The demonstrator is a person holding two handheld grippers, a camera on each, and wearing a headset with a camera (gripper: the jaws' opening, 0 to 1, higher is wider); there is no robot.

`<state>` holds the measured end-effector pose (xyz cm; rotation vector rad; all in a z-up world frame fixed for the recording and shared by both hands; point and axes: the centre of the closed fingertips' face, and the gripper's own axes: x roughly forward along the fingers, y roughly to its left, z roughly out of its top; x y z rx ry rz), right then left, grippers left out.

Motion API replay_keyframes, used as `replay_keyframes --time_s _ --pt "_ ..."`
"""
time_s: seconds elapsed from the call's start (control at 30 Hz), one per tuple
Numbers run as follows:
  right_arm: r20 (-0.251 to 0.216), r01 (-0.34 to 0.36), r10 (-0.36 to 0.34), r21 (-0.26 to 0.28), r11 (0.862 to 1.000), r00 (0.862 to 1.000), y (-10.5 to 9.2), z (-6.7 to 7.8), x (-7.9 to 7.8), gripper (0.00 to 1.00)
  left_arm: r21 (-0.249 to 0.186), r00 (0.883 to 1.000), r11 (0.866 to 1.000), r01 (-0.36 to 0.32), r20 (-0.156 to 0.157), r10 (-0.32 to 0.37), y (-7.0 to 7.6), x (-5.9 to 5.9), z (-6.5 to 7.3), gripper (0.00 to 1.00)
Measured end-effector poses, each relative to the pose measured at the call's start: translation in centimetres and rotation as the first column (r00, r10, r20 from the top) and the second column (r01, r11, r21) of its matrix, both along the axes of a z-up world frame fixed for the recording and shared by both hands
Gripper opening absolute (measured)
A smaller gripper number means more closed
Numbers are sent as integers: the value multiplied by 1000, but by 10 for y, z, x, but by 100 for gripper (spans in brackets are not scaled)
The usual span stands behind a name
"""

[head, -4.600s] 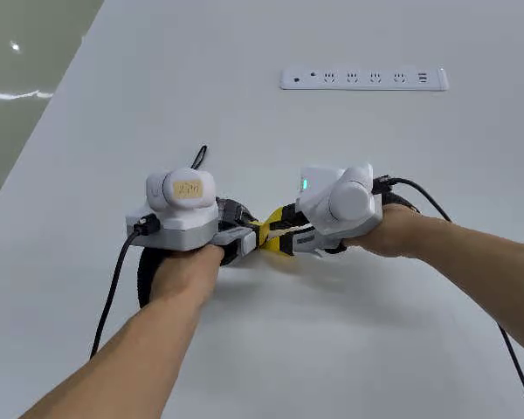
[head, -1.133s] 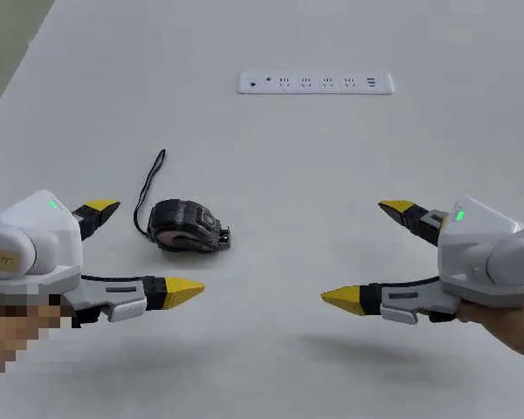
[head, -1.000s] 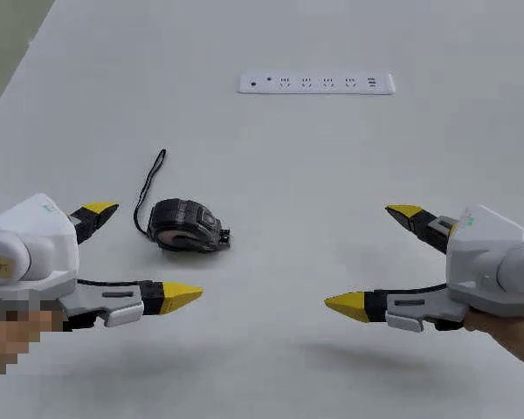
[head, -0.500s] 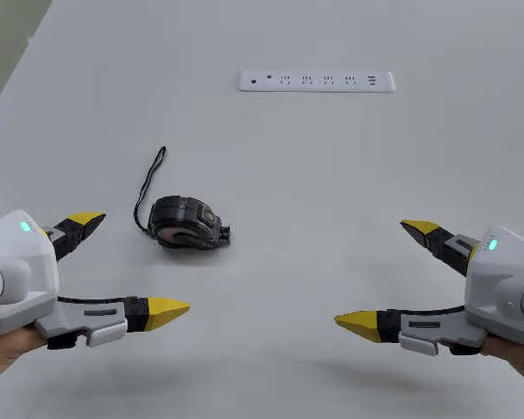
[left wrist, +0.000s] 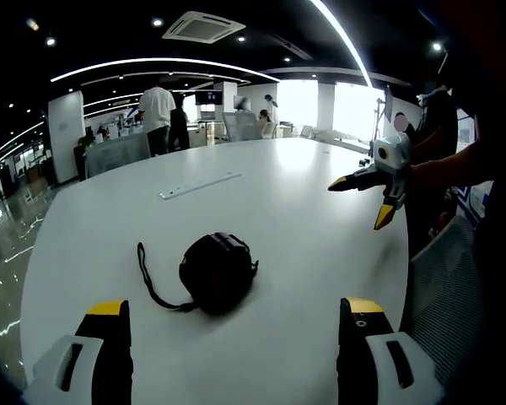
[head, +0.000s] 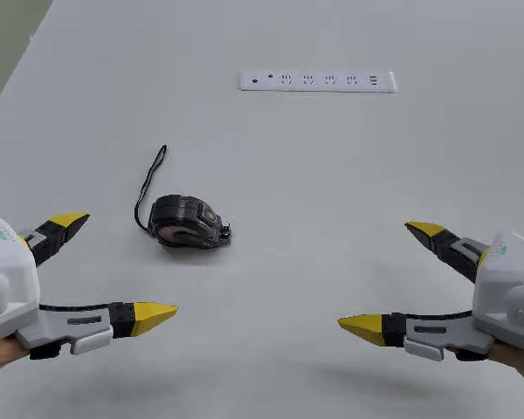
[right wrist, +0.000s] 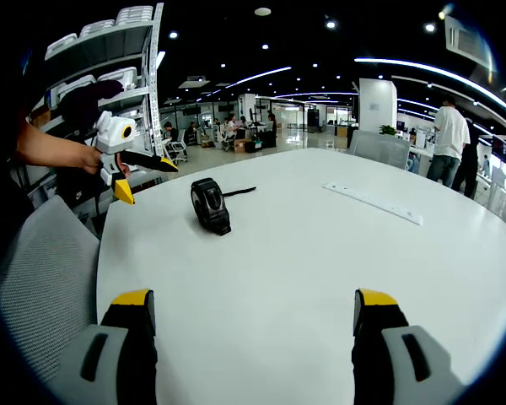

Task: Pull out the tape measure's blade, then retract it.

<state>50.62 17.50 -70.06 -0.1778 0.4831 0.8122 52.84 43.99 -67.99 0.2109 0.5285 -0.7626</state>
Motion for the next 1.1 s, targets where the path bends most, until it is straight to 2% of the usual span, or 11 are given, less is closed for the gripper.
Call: replay_keyframes --time_s 0.2,0.37,1.1 --pt "-5 9 -9 0 1000 1000 -3 0 -4 100 7 1000 1000 1 -4 -1 1 -3 -2 100" --pt "-16 20 -20 -2 1000 1000 -7 -2 -5 100 -9 1000 1000 0 -5 0 0 -4 0 100" --pt "-22 37 -37 -4 999 999 -17 -4 -7 100 -21 1000 1000 3 8 -3 -2 -1 3 100"
